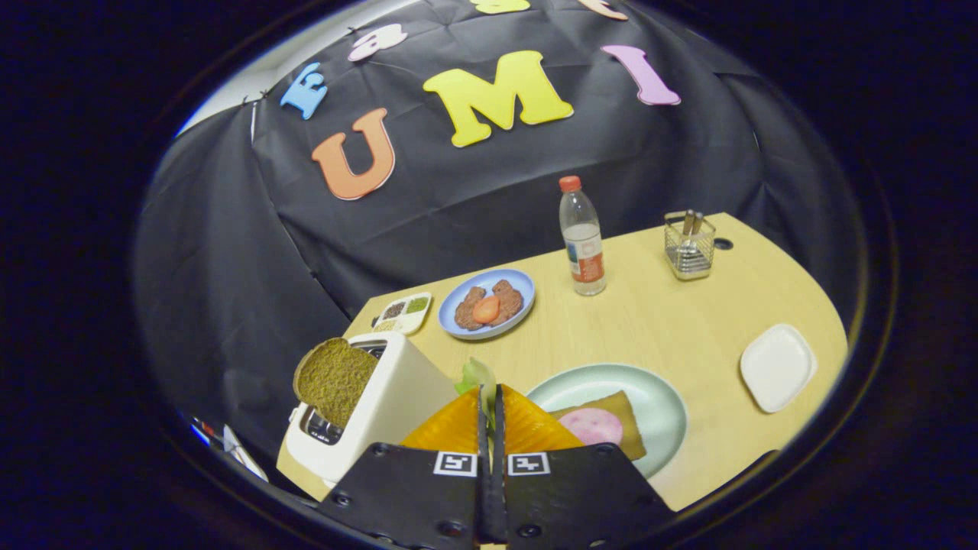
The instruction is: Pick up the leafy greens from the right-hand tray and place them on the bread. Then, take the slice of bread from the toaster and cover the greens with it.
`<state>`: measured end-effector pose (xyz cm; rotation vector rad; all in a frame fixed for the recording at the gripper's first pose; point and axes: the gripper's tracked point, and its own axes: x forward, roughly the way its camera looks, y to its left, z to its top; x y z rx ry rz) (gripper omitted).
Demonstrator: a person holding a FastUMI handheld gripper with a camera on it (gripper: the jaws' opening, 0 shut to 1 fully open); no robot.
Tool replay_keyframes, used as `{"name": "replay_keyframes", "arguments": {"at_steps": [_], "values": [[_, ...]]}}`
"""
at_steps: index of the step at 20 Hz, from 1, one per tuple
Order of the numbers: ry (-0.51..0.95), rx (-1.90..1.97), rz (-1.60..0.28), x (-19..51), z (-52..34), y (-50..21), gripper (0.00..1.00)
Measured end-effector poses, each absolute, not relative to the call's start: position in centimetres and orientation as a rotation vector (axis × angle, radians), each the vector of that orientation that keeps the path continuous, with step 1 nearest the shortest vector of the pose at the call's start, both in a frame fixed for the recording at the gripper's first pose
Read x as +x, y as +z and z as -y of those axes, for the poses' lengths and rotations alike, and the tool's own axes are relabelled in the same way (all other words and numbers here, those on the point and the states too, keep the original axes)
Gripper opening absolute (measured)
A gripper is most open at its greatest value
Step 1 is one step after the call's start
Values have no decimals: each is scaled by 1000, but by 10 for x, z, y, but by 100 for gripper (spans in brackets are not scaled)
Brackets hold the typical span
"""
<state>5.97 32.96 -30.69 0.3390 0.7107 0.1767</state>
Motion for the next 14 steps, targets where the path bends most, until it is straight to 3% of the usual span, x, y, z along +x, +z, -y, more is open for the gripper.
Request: {"name": "replay_keyframes", "arguments": {"at_steps": [12, 14], "values": [[28, 326, -751, 66, -260, -351, 1], [15, 288, -756, 63, -250, -353, 5]]}}
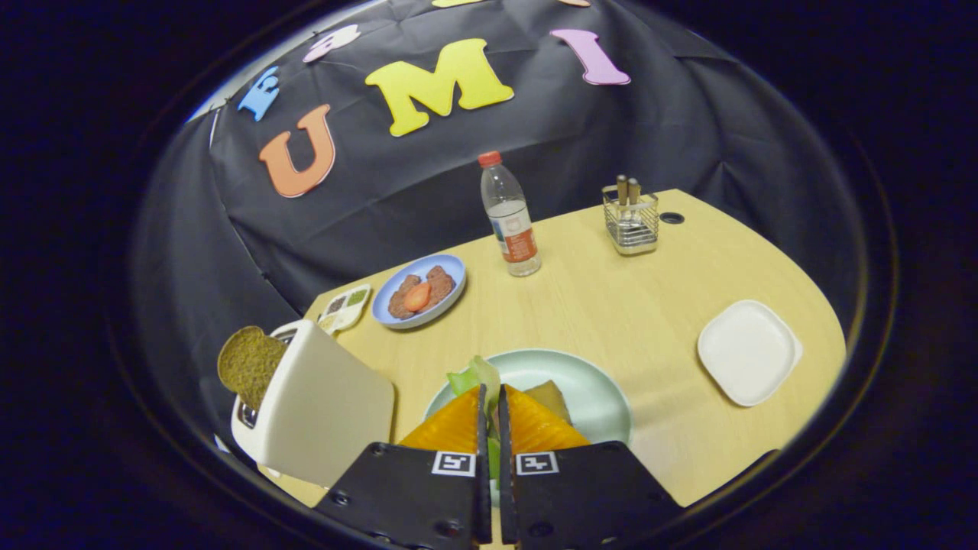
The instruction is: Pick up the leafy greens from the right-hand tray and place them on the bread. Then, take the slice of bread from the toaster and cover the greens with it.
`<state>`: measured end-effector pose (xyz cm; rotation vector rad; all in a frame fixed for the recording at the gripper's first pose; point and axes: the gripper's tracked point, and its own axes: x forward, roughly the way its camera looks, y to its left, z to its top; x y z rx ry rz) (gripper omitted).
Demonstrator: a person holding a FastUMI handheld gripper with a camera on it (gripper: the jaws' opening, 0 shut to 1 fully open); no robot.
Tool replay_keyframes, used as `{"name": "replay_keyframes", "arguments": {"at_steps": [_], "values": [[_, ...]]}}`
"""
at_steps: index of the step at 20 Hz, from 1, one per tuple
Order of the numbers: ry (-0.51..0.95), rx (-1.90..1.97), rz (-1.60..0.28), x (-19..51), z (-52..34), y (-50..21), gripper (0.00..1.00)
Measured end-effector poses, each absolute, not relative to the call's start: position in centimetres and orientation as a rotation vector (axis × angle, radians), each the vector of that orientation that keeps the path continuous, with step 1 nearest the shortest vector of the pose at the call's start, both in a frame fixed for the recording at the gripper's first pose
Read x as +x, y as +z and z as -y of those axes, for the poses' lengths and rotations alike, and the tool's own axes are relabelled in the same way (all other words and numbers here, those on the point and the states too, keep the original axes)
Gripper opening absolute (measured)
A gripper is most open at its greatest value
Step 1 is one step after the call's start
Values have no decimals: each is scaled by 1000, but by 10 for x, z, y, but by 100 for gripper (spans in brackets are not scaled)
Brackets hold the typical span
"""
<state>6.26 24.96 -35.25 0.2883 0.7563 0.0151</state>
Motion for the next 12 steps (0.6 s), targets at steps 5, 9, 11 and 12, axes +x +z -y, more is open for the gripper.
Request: {"name": "replay_keyframes", "arguments": {"at_steps": [5, 9, 11, 12], "values": [[-18, 227, -761, 62, -227, -356, 28], [-13, 211, -790, 54, -220, -359, 80], [-14, 194, -793, 51, -217, -357, 90], [-10, 185, -787, 50, -215, -355, 93]]}}
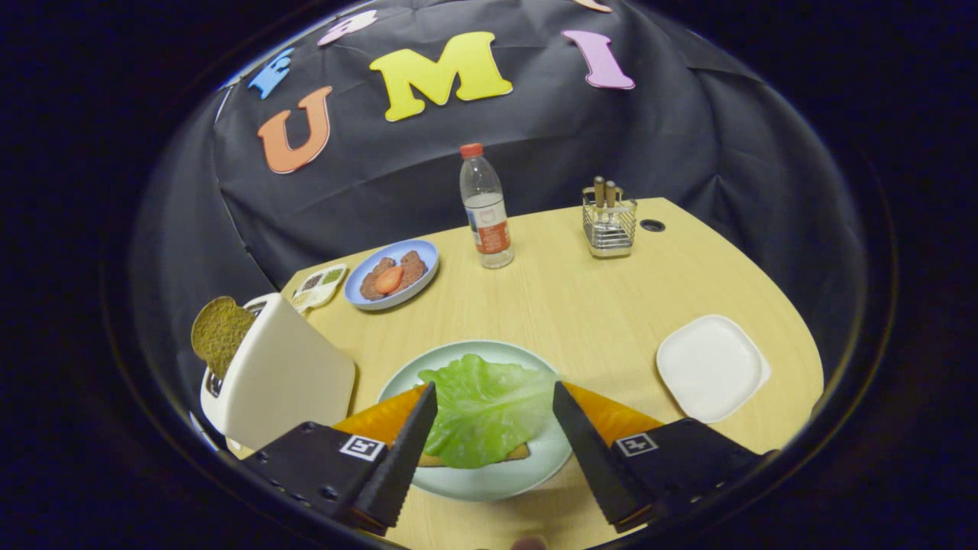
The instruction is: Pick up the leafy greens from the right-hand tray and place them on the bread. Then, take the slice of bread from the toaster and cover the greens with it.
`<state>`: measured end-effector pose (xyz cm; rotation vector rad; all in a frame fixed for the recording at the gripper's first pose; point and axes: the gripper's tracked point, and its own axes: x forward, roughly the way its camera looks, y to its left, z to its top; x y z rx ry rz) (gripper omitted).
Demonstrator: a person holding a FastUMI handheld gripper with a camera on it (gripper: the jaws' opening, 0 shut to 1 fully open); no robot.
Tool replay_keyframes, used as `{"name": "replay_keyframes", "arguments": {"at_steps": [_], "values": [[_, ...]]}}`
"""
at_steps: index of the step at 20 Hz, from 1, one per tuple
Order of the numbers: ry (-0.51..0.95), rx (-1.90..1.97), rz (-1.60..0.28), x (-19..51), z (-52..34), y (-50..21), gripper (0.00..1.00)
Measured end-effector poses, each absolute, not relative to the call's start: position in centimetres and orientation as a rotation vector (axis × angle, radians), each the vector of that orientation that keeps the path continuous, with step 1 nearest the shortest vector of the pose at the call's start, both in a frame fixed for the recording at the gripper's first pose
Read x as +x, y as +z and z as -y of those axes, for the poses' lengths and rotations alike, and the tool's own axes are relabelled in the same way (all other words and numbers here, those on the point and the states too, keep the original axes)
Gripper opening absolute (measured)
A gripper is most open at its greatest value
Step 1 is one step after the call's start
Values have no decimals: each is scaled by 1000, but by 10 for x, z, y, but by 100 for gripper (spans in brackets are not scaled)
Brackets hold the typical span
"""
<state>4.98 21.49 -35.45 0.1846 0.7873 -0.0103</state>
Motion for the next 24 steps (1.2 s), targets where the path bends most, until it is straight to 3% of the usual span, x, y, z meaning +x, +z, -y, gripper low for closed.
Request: {"name": "replay_keyframes", "arguments": {"at_steps": [9, 15, 24], "values": [[-26, 37, -540, 41, -211, -241, 96], [50, 11, -400, 30, -287, -167, 96], [240, 13, -472, 18, -450, -194, 96]]}}
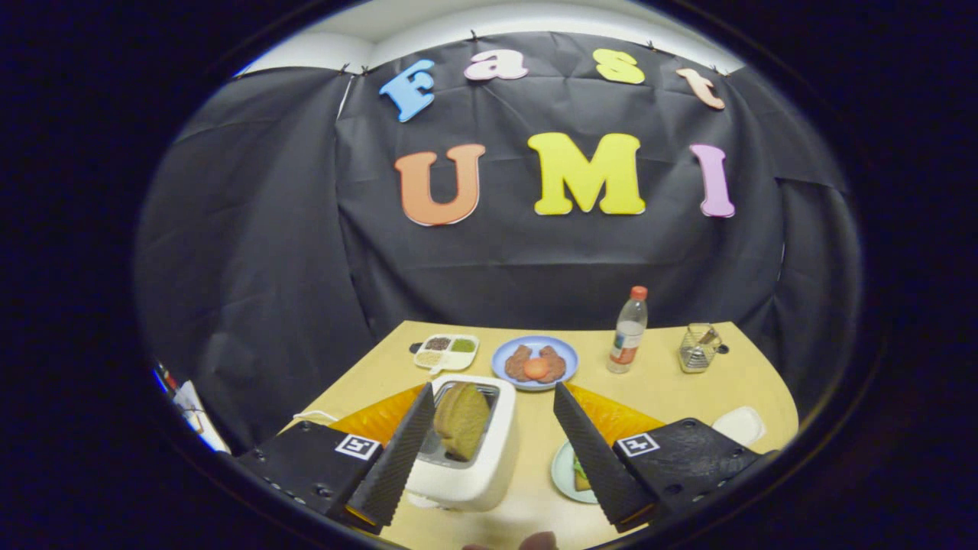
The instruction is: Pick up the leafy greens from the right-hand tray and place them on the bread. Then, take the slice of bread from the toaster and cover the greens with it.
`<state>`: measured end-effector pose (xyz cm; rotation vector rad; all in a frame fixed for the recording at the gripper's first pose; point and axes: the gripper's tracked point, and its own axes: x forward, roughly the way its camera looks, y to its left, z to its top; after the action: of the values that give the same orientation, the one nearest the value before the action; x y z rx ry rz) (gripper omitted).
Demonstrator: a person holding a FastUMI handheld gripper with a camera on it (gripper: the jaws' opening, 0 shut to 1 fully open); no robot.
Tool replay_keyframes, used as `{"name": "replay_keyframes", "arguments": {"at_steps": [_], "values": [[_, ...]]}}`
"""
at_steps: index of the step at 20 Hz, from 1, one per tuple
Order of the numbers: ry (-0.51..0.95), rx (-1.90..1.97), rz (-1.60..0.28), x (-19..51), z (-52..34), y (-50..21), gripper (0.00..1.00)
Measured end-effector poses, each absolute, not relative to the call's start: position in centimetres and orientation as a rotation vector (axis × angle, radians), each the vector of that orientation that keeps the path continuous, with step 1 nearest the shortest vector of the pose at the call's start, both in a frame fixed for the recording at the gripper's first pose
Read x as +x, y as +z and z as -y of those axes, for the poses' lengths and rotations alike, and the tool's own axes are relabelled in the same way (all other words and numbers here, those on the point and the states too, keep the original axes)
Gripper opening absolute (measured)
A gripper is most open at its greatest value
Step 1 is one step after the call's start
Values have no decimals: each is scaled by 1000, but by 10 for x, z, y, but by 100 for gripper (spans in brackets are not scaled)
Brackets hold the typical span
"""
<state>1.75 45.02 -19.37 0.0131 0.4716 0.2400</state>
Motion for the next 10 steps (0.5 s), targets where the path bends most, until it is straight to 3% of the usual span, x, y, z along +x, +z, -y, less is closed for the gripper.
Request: {"name": "replay_keyframes", "arguments": {"at_steps": [8, 10], "values": [[201, -53, -571, 44, -486, -264, 95], [177, -67, -594, 53, -486, -279, 90]]}}
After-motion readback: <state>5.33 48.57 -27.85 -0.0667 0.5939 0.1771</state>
